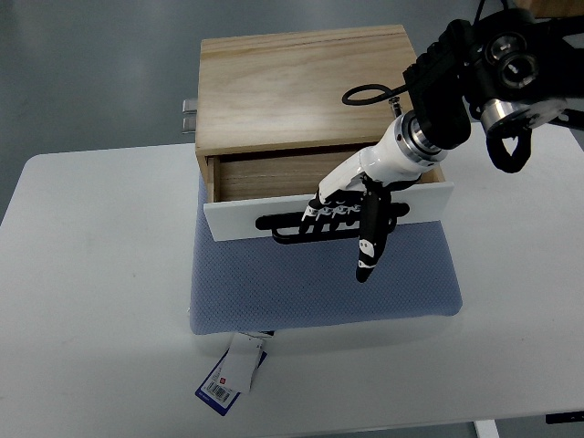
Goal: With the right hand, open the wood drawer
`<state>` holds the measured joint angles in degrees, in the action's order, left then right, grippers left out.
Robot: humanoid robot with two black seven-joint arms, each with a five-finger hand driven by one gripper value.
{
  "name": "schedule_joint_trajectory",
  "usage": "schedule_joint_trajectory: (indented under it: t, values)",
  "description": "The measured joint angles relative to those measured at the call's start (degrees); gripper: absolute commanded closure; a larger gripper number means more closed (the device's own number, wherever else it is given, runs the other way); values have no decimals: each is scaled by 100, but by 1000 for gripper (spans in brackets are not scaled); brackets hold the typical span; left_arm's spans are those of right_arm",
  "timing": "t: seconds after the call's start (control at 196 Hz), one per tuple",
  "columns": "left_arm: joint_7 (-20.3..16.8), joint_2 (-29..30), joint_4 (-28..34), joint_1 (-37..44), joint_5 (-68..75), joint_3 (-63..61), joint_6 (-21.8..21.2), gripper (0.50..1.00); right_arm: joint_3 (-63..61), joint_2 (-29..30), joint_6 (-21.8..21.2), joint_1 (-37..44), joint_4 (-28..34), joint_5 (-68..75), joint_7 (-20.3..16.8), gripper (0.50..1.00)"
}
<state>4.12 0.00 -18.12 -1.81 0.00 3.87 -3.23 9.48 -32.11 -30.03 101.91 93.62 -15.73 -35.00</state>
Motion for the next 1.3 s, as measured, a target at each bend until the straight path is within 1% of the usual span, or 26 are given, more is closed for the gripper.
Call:
schedule_joint_trajectory:
  t: [0.353, 0.516, 0.665, 0.803, 0.864, 0.966, 0.997, 1.063, 1.125, 1.207, 1.212, 1.278, 1.299]
  values:
    - [0, 0, 45, -13, 9, 0, -3, 500, 0, -223, -320, 99, 246, 182, 0, 564]
    - [2, 0, 46, -13, 9, 0, -3, 500, -23, -307, -361, 236, 287, 254, 0, 562]
    - [2, 0, 46, -13, 9, 0, -3, 500, -325, -416, -351, 323, 213, 256, 0, 560]
    - [2, 0, 46, -14, 7, 5, -3, 500, -771, -570, -256, 431, -239, 186, 0, 560]
    - [3, 0, 46, -12, 6, 4, -3, 500, -1096, -673, -126, 387, -641, 163, 0, 560]
    - [3, 0, 46, -12, 6, -4, -3, 500, -1906, -715, 241, 18, -1632, 142, 31, 558]
    - [2, 0, 46, -14, 6, -5, -4, 500, -2190, -702, 350, -174, -1947, 142, 139, 560]
    - [3, 0, 44, -12, 6, -9, -3, 500, -2901, -670, 571, -680, -2690, 140, 495, 558]
    - [3, 0, 40, -12, 6, -10, -4, 500, -3423, -617, 664, -1070, -3157, 142, 795, 558]
    - [2, 0, 38, -12, 6, -13, -2, 500, -4365, -456, 738, -1825, -3827, 176, 1417, 560]
    - [2, 0, 38, -12, 6, -13, -2, 500, -4479, -432, 748, -1926, -3898, 180, 1497, 558]
    - [2, 0, 37, -12, 7, -14, 0, 500, -5186, -279, 827, -2593, -4285, 206, 2000, 558]
    - [3, 0, 36, -12, 7, -15, -1, 500, -5477, -204, 868, -2887, -4423, 215, 2211, 558]
